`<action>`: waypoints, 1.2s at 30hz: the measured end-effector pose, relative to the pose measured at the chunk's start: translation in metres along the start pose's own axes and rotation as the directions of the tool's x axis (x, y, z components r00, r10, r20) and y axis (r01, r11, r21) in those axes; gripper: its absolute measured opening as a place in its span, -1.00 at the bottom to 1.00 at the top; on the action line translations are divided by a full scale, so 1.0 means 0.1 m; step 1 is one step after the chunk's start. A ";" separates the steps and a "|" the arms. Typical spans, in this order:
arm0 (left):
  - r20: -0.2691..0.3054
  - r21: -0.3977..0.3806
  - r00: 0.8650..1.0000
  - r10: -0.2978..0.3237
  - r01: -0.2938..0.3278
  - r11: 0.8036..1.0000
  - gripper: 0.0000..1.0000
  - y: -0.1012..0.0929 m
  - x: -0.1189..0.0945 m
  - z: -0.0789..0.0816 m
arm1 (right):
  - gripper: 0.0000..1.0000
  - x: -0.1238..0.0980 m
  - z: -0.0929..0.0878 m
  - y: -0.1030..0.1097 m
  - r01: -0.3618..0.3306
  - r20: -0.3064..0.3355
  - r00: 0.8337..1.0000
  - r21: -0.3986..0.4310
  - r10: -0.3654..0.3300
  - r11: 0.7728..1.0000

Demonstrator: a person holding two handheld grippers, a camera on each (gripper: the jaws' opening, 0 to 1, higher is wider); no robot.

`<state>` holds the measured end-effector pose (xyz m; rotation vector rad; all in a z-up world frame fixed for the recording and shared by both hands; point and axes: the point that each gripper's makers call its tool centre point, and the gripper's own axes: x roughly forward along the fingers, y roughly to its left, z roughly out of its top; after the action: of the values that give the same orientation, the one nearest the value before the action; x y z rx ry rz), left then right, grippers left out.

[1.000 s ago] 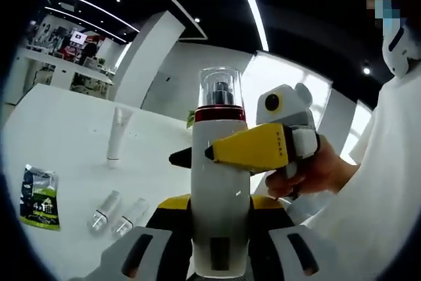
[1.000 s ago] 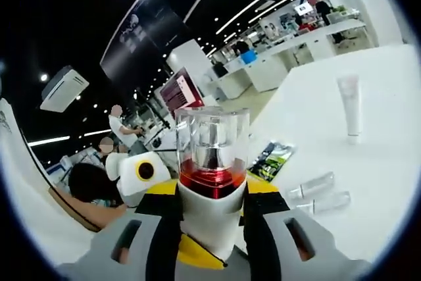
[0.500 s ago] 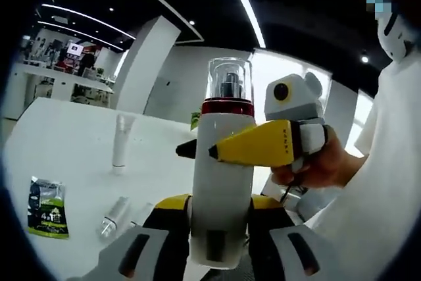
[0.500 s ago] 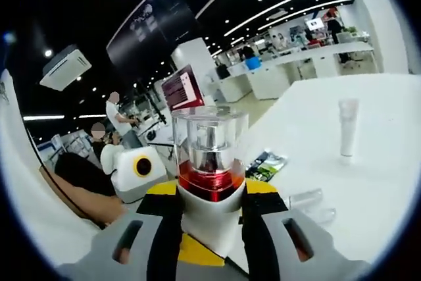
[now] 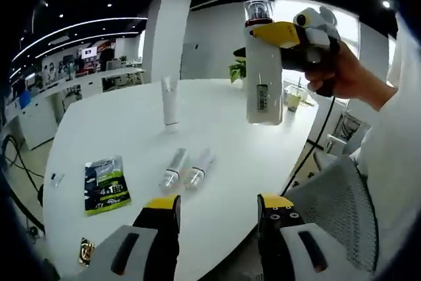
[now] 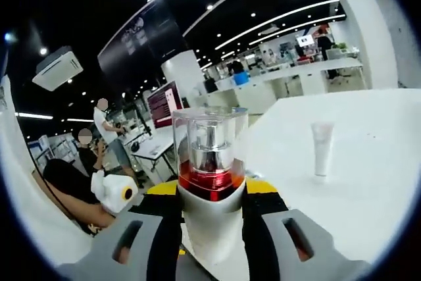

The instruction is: Arrange the skincare products in the storage area until every visible bottle or jar stands upright without overlapping.

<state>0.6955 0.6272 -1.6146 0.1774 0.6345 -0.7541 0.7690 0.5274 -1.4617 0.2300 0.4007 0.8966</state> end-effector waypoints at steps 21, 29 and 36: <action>-0.134 0.224 0.980 0.145 -0.113 0.968 -0.16 0.12 0.02 -0.56 | -0.35 -0.02 0.00 -0.48 0.142 0.030 0.990 -0.074 -0.140 0.987; -0.169 0.218 0.976 0.141 -0.102 0.971 -0.18 0.13 0.04 -0.64 | -0.35 0.05 -0.07 -0.69 0.182 0.012 0.983 -0.112 -0.182 0.977; -0.176 0.224 0.975 0.137 -0.096 0.970 -0.23 0.12 0.05 -0.66 | -0.35 0.05 -0.16 -0.95 0.237 -0.003 0.971 -0.095 -0.239 0.967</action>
<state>0.6750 0.6573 -1.6708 0.4866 0.7166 -0.6953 0.8327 0.4743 -1.5116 0.0865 0.3891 0.6786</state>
